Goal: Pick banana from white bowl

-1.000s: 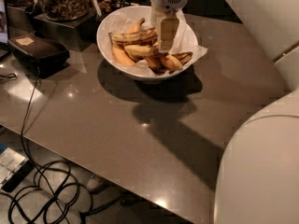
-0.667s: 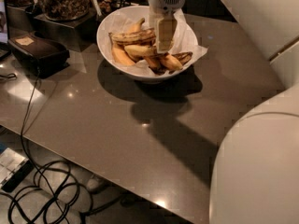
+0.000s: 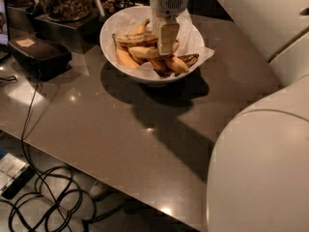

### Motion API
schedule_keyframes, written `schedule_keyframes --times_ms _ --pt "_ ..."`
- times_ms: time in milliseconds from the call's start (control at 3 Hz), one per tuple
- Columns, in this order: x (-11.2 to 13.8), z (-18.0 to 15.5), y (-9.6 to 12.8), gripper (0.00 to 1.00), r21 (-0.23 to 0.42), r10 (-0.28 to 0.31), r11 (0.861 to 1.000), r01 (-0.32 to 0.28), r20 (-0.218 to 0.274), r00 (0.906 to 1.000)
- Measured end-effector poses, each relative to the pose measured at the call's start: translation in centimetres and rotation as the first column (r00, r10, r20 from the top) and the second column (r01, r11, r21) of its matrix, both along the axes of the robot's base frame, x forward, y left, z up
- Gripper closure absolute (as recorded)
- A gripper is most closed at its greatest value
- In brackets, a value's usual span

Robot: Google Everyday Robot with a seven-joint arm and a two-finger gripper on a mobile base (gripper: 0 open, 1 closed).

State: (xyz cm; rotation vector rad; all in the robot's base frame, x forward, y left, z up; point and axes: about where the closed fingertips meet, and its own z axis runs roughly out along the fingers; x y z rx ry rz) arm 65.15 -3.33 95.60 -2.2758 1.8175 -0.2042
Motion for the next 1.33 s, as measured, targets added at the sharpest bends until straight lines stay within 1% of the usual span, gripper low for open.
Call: schedule_keyframes --times_ms 667,1333 --pt "0.4 -1.3 0.0 0.48 -0.018 0.001 1.000 -0.001 -0.023 0.9997" --pt "0.8 -2.5 0.0 0.52 -0.042 0.001 0.999 -0.003 -0.039 0.9993"
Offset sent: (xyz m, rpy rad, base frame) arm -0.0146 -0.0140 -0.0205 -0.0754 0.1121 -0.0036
